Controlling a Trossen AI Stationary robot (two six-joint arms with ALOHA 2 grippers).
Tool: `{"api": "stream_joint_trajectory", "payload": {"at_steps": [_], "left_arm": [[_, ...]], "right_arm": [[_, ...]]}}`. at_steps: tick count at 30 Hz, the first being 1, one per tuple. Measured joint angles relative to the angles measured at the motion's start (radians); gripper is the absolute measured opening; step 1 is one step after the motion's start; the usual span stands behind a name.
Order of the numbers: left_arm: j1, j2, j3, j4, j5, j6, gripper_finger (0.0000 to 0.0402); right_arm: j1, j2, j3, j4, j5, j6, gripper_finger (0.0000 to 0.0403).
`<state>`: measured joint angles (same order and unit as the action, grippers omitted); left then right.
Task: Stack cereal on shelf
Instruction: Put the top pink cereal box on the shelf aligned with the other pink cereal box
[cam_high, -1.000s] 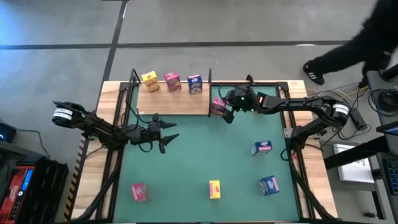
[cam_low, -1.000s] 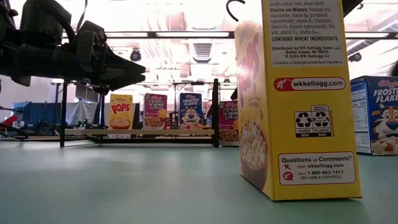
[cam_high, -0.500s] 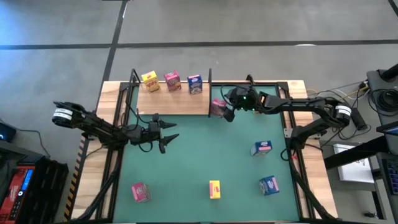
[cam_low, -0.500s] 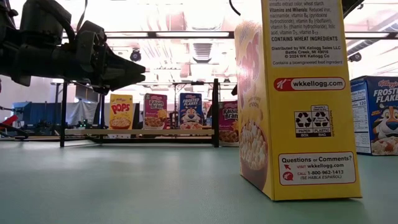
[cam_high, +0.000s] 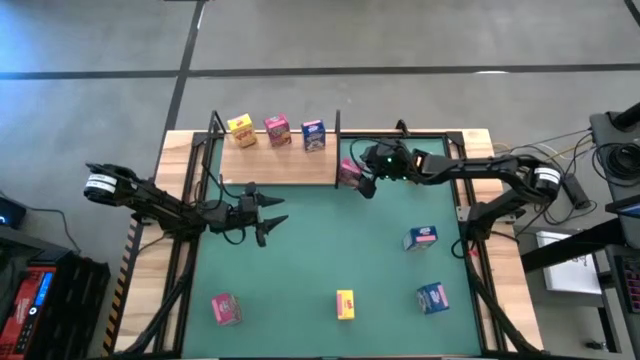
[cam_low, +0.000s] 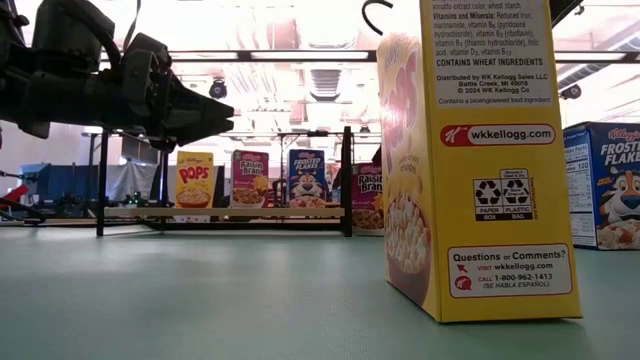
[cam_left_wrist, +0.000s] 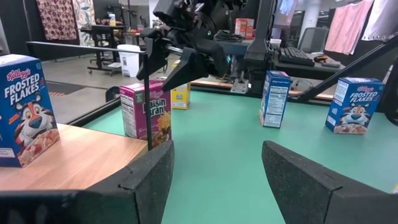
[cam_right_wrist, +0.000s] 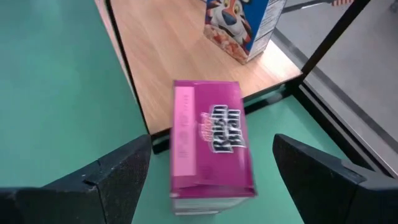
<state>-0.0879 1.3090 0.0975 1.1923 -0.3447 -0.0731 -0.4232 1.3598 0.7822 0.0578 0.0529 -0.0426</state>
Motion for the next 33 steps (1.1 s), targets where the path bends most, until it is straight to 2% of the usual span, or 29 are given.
{"api": "stream_joint_trajectory", "payload": {"at_steps": [22,26,33], "left_arm": [[0.0,0.0,0.0,-0.003,0.008,0.0,0.0227],[0.0,0.0,0.0,-0.003,0.008,-0.007,0.0227],[0.0,0.0,0.0,-0.003,0.008,-0.019,0.0227]], "right_arm": [[0.0,0.077,0.0,0.0,-0.008,0.007,0.0318],[0.0,0.077,0.0,0.0,-0.008,0.008,0.0268],[0.0,0.075,0.0,-0.008,-0.011,0.005,0.014]]}}
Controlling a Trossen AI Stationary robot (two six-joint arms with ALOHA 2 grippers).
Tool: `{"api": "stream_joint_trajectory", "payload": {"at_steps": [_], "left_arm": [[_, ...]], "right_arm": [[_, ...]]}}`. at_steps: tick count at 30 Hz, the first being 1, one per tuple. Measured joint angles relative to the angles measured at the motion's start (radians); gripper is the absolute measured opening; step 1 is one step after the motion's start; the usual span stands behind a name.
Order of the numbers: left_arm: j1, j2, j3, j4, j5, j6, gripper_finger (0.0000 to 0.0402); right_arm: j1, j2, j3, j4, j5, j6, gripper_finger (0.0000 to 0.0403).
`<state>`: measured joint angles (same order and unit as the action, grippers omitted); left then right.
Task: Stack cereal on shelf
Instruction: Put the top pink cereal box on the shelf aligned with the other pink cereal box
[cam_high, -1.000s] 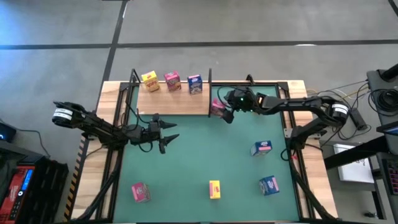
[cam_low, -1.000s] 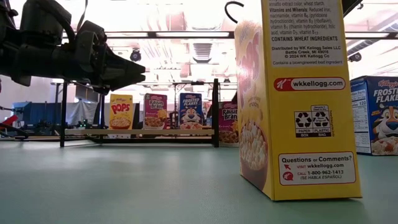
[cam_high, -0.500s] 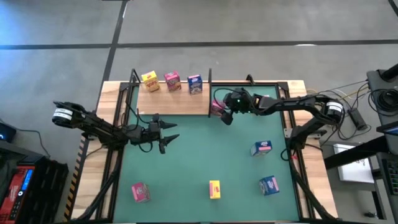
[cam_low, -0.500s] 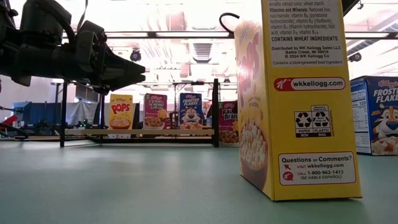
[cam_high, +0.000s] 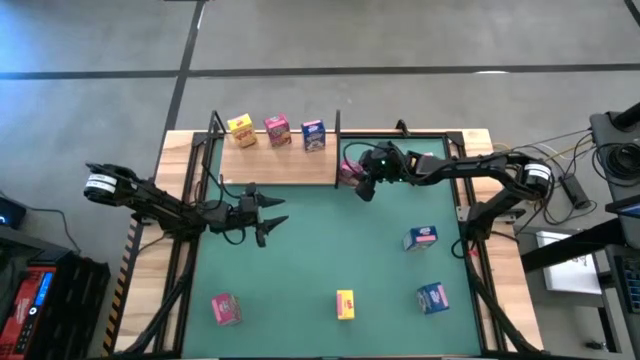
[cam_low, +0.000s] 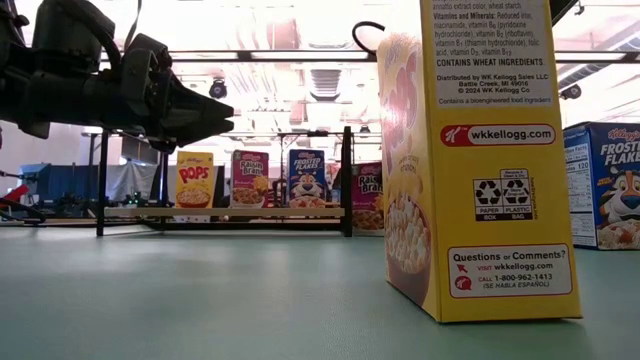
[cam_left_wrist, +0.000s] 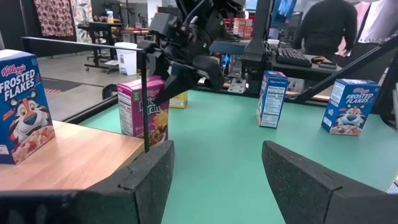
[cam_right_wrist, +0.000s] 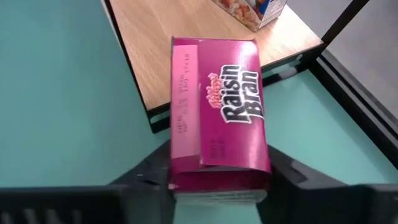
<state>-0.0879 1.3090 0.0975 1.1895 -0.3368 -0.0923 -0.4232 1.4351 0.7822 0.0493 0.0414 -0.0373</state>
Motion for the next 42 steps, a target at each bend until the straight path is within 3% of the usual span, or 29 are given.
{"api": "stream_joint_trajectory", "payload": {"at_steps": [4,9,14,18,28,34,42], "left_arm": [[0.0,0.0,-0.001,-0.009,0.0,-0.02,0.0227],[0.0,-0.004,-0.001,-0.012,0.0,-0.08,0.0227],[0.0,-0.022,-0.002,-0.023,-0.008,-0.132,0.0227],[0.0,-0.038,-0.002,-0.087,-0.055,-0.135,0.0227],[0.0,-0.104,-0.003,-0.211,-0.099,-0.199,0.0227],[0.0,-0.166,-0.003,-0.274,-0.099,-0.223,0.0227],[0.0,-0.241,-0.003,-0.422,-0.099,-0.276,0.0227]], "right_arm": [[0.0,-0.017,0.0,-0.048,-0.013,-0.004,0.0107],[0.003,-0.096,0.0,-0.181,-0.03,0.066,0.0114],[0.01,-0.196,-0.002,-0.272,-0.169,0.183,0.0113],[0.051,-0.224,-0.002,-0.225,-0.281,0.26,0.011],[0.175,-0.223,0.01,-0.055,-0.286,0.272,0.0126],[0.191,-0.175,0.103,-0.034,-0.283,0.199,0.0126],[0.191,0.042,0.349,-0.086,-0.277,0.026,0.0127]]}}
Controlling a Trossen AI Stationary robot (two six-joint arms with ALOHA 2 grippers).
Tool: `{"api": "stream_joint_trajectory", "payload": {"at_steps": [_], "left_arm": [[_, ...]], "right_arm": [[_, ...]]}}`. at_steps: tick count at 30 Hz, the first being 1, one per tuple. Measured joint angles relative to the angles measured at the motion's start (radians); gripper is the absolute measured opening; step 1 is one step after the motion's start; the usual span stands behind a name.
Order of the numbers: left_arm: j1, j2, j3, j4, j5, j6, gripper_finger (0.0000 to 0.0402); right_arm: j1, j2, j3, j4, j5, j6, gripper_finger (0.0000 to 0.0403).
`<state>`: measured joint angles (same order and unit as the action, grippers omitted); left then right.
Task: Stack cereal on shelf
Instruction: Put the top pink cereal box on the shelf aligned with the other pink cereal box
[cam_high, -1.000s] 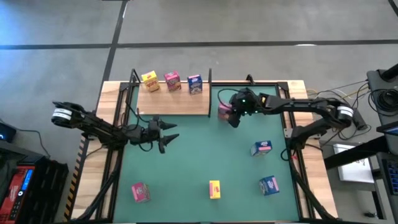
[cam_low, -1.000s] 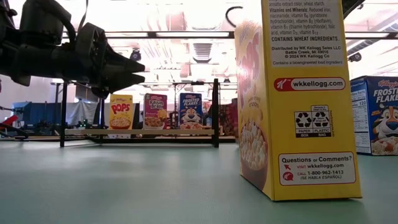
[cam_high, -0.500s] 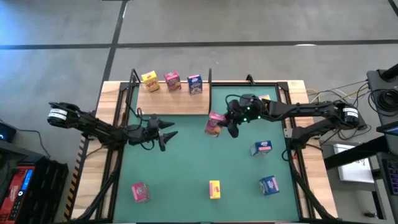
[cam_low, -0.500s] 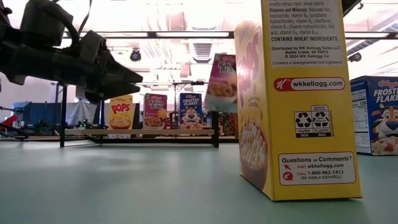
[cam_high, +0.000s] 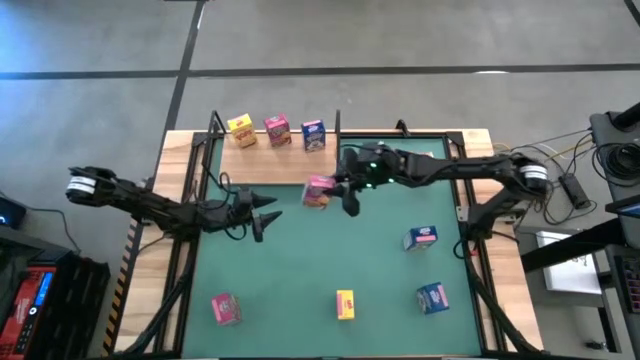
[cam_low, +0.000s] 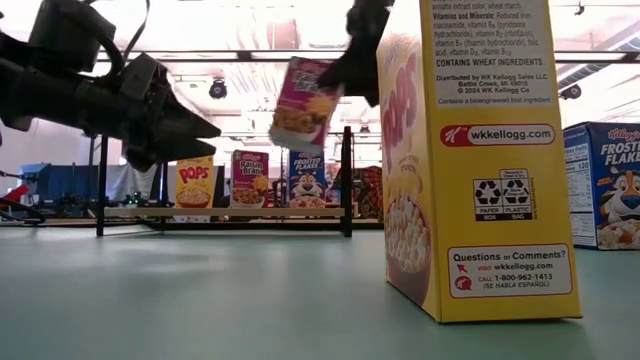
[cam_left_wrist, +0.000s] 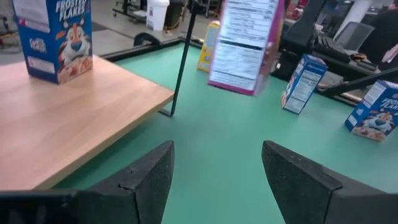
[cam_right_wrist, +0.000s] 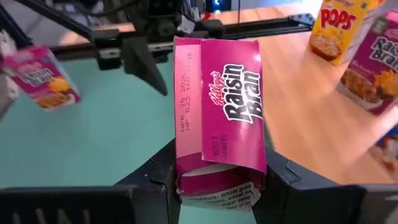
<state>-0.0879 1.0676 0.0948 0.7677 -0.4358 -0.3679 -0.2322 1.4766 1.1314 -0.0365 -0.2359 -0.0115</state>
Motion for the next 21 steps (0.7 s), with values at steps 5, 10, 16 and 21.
{"api": "stream_joint_trajectory", "payload": {"at_steps": [5,10,16,21], "left_arm": [[0.0,-0.013,0.0,-0.033,0.0,-0.025,0.0227],[0.0,-0.013,0.0,-0.036,0.0,-0.034,0.0227],[0.0,-0.014,0.0,-0.037,0.0,-0.034,0.0227],[0.0,-0.012,0.0,-0.04,0.0,-0.031,0.0227]], "right_arm": [[-0.025,0.125,0.159,-0.085,0.001,-0.1,0.0127],[-0.056,0.223,0.252,-0.079,0.0,-0.171,0.0128],[-0.101,0.329,0.332,-0.034,0.0,-0.211,0.0128],[-0.13,0.408,0.4,-0.036,0.0,-0.236,0.0128]]}}
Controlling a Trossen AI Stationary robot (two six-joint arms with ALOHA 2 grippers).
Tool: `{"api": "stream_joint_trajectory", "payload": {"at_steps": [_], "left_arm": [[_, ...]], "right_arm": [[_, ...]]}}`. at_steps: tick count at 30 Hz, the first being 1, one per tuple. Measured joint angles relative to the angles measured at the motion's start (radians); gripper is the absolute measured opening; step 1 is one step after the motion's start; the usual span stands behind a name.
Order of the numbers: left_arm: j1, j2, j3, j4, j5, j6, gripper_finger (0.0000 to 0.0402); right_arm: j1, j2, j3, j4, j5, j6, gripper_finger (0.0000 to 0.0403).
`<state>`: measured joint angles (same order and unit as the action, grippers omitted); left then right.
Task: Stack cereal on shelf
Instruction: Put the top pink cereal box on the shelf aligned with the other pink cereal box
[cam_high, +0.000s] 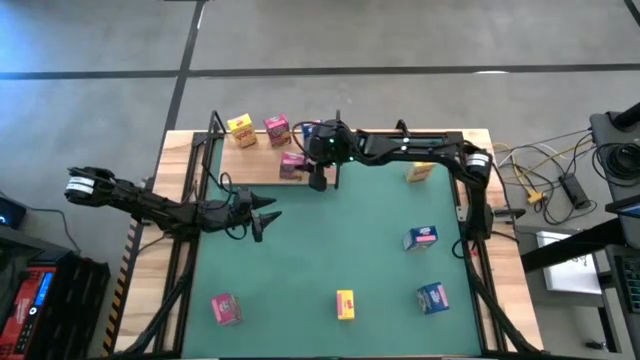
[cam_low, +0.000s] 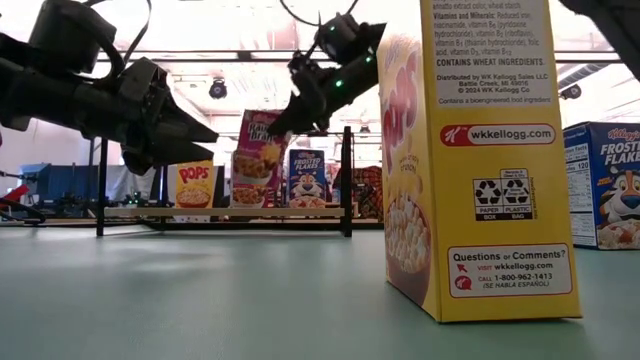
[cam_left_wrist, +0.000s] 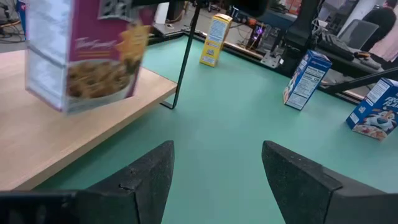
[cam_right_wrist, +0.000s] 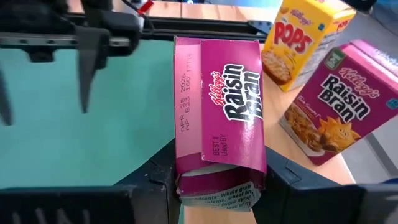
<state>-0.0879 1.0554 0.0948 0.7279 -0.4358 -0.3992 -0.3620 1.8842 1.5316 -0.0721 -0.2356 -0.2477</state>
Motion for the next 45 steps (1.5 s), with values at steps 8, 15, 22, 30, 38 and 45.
{"api": "stream_joint_trajectory", "payload": {"at_steps": [8,15,22,30,38,45], "left_arm": [[0.0,0.001,0.0,-0.006,0.0,0.001,0.0227],[0.0,0.005,0.0,-0.019,0.0,-0.002,0.0227],[0.0,0.006,0.0,-0.028,0.0,-0.009,0.0227],[0.0,0.008,0.0,-0.038,0.0,-0.029,0.0227],[0.0,0.008,0.0,-0.039,0.0,-0.033,0.0227],[0.0,0.008,0.0,-0.04,0.0,-0.033,0.0227]], "right_arm": [[-0.023,0.114,0.135,-0.054,0.0,-0.037,0.0128],[-0.029,0.217,0.281,-0.136,0.001,-0.069,0.0128],[-0.03,0.294,0.432,-0.24,0.0,-0.106,0.0132],[-0.033,0.313,0.476,-0.255,0.006,-0.12,0.0186],[-0.039,0.313,0.476,-0.26,0.106,-0.143,0.0203],[-0.038,0.312,0.476,-0.243,0.106,-0.145,0.0203]]}}
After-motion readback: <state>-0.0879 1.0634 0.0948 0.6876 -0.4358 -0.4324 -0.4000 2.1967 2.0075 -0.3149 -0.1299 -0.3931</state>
